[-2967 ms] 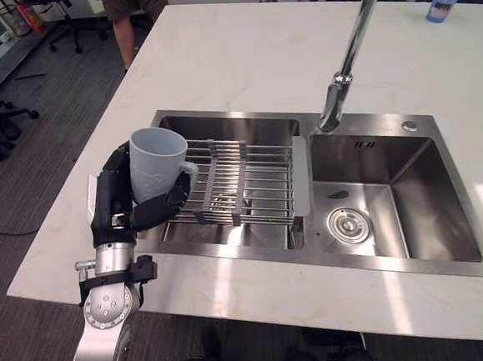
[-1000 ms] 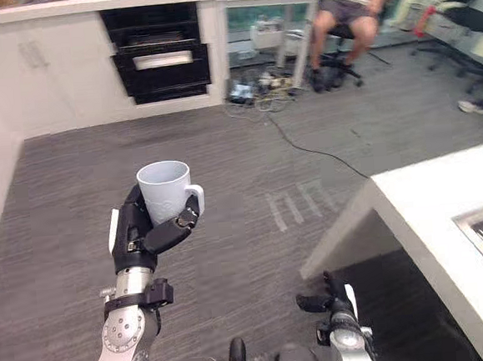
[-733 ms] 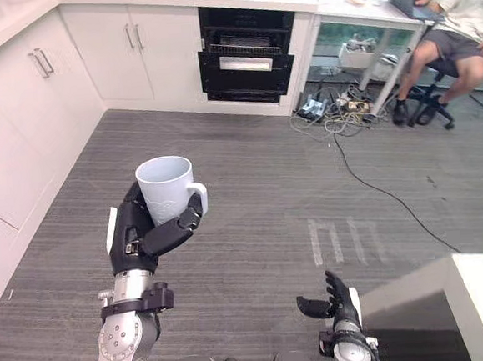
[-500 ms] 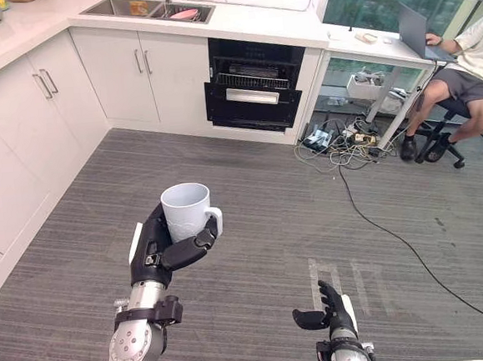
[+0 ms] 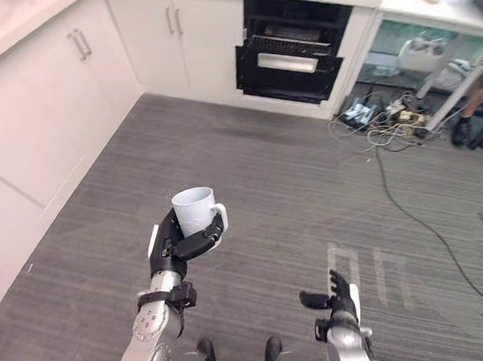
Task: Walk over to the sink, pick up the cup, carry it to the dishwasher, place the cup inside the dishwasher, then close the dishwasher door
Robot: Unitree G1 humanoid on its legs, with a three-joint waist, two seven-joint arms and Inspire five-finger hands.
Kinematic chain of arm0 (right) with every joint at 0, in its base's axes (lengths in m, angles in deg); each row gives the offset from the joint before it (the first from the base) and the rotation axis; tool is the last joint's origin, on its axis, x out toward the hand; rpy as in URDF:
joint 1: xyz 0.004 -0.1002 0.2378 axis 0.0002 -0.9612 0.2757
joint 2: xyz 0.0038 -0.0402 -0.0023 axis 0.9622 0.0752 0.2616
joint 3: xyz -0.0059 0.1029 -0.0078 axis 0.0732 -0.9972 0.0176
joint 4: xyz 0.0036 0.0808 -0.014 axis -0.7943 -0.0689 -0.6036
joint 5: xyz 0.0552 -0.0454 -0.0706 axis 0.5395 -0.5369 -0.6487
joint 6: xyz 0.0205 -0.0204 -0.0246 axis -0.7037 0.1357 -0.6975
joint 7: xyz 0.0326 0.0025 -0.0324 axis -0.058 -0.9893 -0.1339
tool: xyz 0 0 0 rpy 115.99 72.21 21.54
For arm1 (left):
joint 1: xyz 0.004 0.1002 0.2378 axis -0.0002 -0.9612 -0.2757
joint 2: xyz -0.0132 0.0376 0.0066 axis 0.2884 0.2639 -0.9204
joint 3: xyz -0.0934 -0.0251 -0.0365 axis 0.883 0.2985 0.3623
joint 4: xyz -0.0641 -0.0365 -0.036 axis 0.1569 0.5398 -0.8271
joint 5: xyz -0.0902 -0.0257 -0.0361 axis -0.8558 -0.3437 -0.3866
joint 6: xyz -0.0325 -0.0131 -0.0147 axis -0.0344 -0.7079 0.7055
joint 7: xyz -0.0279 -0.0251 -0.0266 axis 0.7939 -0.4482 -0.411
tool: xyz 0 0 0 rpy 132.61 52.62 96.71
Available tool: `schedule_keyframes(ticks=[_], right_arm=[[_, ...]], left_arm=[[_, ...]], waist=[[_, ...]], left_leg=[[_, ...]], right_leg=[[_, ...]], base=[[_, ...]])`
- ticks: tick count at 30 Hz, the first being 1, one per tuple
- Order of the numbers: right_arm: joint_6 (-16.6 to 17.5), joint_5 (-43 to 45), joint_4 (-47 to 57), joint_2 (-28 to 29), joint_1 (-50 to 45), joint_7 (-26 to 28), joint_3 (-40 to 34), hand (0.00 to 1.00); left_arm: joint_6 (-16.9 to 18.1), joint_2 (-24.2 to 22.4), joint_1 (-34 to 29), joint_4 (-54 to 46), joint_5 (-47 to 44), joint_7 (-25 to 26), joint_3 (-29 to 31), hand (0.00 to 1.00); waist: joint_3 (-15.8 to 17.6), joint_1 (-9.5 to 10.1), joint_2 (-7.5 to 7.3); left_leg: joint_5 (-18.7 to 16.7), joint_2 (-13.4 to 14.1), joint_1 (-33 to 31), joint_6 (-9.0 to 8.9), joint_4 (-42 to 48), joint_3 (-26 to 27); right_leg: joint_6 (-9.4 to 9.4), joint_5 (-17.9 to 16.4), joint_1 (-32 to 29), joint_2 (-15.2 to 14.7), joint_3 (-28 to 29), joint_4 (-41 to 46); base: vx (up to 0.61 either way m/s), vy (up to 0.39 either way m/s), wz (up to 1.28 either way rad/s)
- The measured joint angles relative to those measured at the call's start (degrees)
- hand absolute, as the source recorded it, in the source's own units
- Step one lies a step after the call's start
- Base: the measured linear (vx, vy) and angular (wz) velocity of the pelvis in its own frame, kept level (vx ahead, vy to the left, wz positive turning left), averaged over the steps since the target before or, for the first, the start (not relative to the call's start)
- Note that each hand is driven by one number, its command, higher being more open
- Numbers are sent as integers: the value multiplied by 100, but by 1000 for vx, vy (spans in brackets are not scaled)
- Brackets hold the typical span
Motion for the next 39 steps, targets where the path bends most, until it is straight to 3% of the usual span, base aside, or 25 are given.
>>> schedule_keyframes(ticks=[4,5,7,9,12,14,16,17,18,19,20,21,22,23,24,26,28,30,31,32,33,34,35,36,39], right_arm=[[0,-12,6,-21,152,-7,-18,90],[-11,-23,7,-33,185,3,-16,90],[-55,-37,40,-26,183,18,5,90],[-93,-41,88,12,112,35,21,90],[-94,-41,446,-12,75,35,7,90],[-93,-44,749,-75,58,34,-19,90],[-91,-57,952,-233,54,35,-21,90],[-99,-69,972,-392,121,46,-18,90],[-112,-92,1080,-400,187,53,-42,90],[-128,-103,1151,-408,187,59,-42,90],[-117,-115,1387,-428,10,90,-30,90],[-79,-117,1795,-263,-277,110,14,90],[-47,-115,2077,-181,-501,87,66,90],[25,-113,2230,-159,-598,71,96,90],[-7,-101,2210,-57,-551,69,173,90],[-7,-99,2256,99,-579,64,208,90],[-4,-91,2243,137,-541,57,191,90],[-6,-88,2219,116,-500,35,170,90],[3,-91,2082,68,-422,17,170,90],[0,-90,1955,67,-344,12,181,90],[-1,-89,1708,23,-245,-11,165,90],[-13,-89,1607,-2,-291,-12,136,90],[-24,-90,1583,41,-325,-14,138,90],[-53,-85,1577,155,-364,-38,126,90],[-54,-100,1601,303,-334,-22,140,90]], left_arm=[[0,40,-89,-6,1,42,298,30],[-2,52,-122,-19,2,44,347,30],[-3,100,-165,-53,5,56,360,30],[-42,191,-180,-53,11,60,350,30],[-43,225,-70,-80,13,62,324,30],[-48,224,9,-81,20,55,223,30],[-63,166,119,-66,51,42,111,30],[-81,62,180,-9,81,30,61,30],[-141,-33,249,-24,83,20,54,30],[-174,-98,299,9,84,10,39,30],[-209,-327,296,72,88,-2,34,30],[-181,-385,78,-114,100,-12,18,30],[-143,-347,-1,-254,122,-88,-34,30],[-83,-349,-42,-411,127,-135,-142,30],[-78,-310,-21,-519,127,-207,-131,30],[-74,-328,-46,-546,127,-231,-125,30],[-76,-380,-138,-526,126,-230,-112,30],[-83,-382,-167,-509,127,-230,-111,30],[-86,-362,-164,-478,128,-225,-72,30],[-86,-338,-157,-463,130,-224,-73,30],[-90,-304,-158,-404,131,-221,-94,30],[-118,-279,-176,-382,131,-217,-161,30],[-118,-227,-173,-382,131,-218,-195,30],[-124,-136,-111,-391,133,-214,-190,30],[-137,-39,-49,-387,135,-176,-194,30]], waist=[[48,34,-77],[76,31,-94],[169,-23,-157],[273,-136,-120],[380,-275,-86],[384,-401,-76],[396,-502,-29],[381,-412,251],[373,-346,395],[387,-374,380],[440,-557,336],[305,-475,530],[307,-475,417],[236,-310,799],[280,-208,779],[296,-30,624],[304,87,547],[316,134,505],[346,161,451],[359,177,408],[359,179,370],[345,214,358],[321,212,328],[246,123,129],[238,126,-37]], left_leg=[[-631,-337,-52,269,567,-4],[-733,-487,-26,334,655,-12],[-911,-708,172,608,629,-77],[-1160,-748,553,720,623,-354],[-1412,-753,965,732,464,-799],[-1444,-774,1291,597,157,-1185],[-1471,-782,1646,442,-149,-1569],[-1559,-534,1791,285,-164,-1744],[-1353,-420,1774,-176,6,-1823],[-1088,-472,1794,-280,152,-1867],[-566,-658,1871,-373,795,-1883],[-100,-420,1537,-638,2284,-1558],[49,-287,1242,-603,3124,-1277],[-39,372,591,-399,4437,-888],[-206,733,-16,-112,5133,-632],[-512,953,-756,118,5203,-352],[-746,1003,-1347,15,4319,-157],[-723,841,-1478,-28,3019,-204],[-532,539,-1471,-158,1658,-579],[-320,389,-1415,-162,1127,-738],[256,197,-1326,-224,307,-921],[940,113,-1196,-262,186,-956],[1118,58,-1164,-93,281,-953],[824,-78,-1225,50,596,-809],[-33,-35,-1157,200,1352,-437]], right_leg=[[351,-723,-421,-556,20,1486],[281,-856,-812,-819,26,2412],[136,-695,-1260,-1043,258,3631],[180,-883,-1588,-765,676,4413],[93,-1037,-2051,-181,478,3719],[135,-707,-2471,128,405,2541],[-27,509,-2607,304,442,1504],[-380,1007,-2475,511,354,1318],[-530,770,-2383,488,234,1540],[-573,554,-2422,344,199,1985],[-572,13,-2493,125,-166,2993],[-617,276,-1886,440,-640,1913],[-1023,64,-1569,477,-789,1576],[-1025,-128,-1199,837,-761,1478],[-1132,-347,-813,983,-732,1330],[-1020,-406,-248,996,-657,978],[-904,-413,308,992,-488,500],[-759,-464,589,943,-346,277],[-597,-599,774,824,-159,221],[-537,-686,848,740,-66,230],[-347,-829,987,636,147,251],[-173,-965,1167,542,339,252],[-100,-1025,1248,463,444,259],[-11,-1104,1226,232,601,338],[218,-1238,806,-3,999,1579]], base=[[144,218,14],[154,176,13],[222,189,28],[367,146,63],[485,69,75],[568,-2,108],[644,-59,93],[895,-54,50],[746,-42,43],[798,-87,89],[496,-241,93],[538,-330,96],[243,-290,25],[487,-178,8],[562,-114,-10],[626,-106,-1],[538,-51,-17],[465,63,-32],[477,176,-45],[547,250,-65],[563,302,-73],[493,285,-71],[520,303,-44],[523,322,-29],[507,342,-61]])
